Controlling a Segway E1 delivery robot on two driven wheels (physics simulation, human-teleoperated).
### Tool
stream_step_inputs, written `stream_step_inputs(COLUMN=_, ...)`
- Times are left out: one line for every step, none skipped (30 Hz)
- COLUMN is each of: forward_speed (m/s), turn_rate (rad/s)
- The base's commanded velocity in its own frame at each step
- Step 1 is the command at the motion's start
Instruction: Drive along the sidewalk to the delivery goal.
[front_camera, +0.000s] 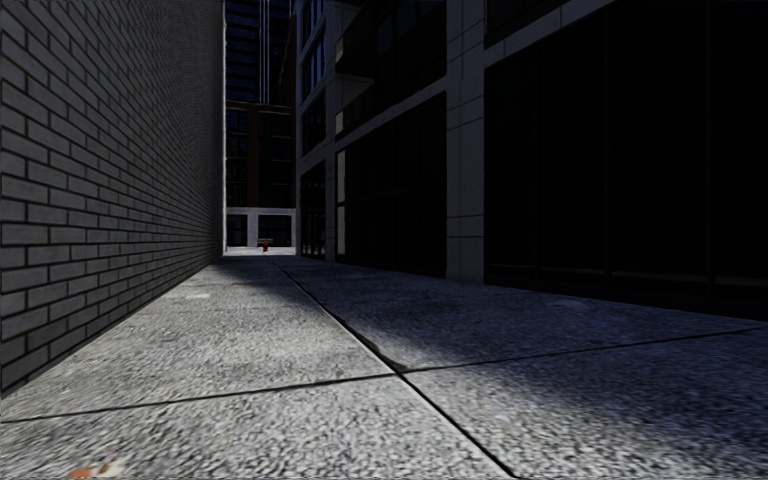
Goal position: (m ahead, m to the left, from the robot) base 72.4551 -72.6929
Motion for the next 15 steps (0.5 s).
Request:
stream_step_inputs(forward_speed=2.00, turn_rate=0.57)
stream_step_inputs(forward_speed=2.00, turn_rate=0.57)
stream_step_inputs(forward_speed=2.00, turn_rate=0.57)
stream_step_inputs(forward_speed=2.00, turn_rate=0.57)
stream_step_inputs(forward_speed=2.00, turn_rate=0.57)
stream_step_inputs(forward_speed=2.00, turn_rate=0.57)
stream_step_inputs(forward_speed=2.00, turn_rate=0.57)
stream_step_inputs(forward_speed=2.00, turn_rate=0.57)
stream_step_inputs(forward_speed=2.00, turn_rate=0.57)
stream_step_inputs(forward_speed=2.00, turn_rate=0.57)
stream_step_inputs(forward_speed=2.00, turn_rate=0.57)
stream_step_inputs(forward_speed=2.00, turn_rate=0.57)
stream_step_inputs(forward_speed=2.00, turn_rate=0.57)
stream_step_inputs(forward_speed=2.00, turn_rate=0.57)
stream_step_inputs(forward_speed=2.00, turn_rate=0.57)
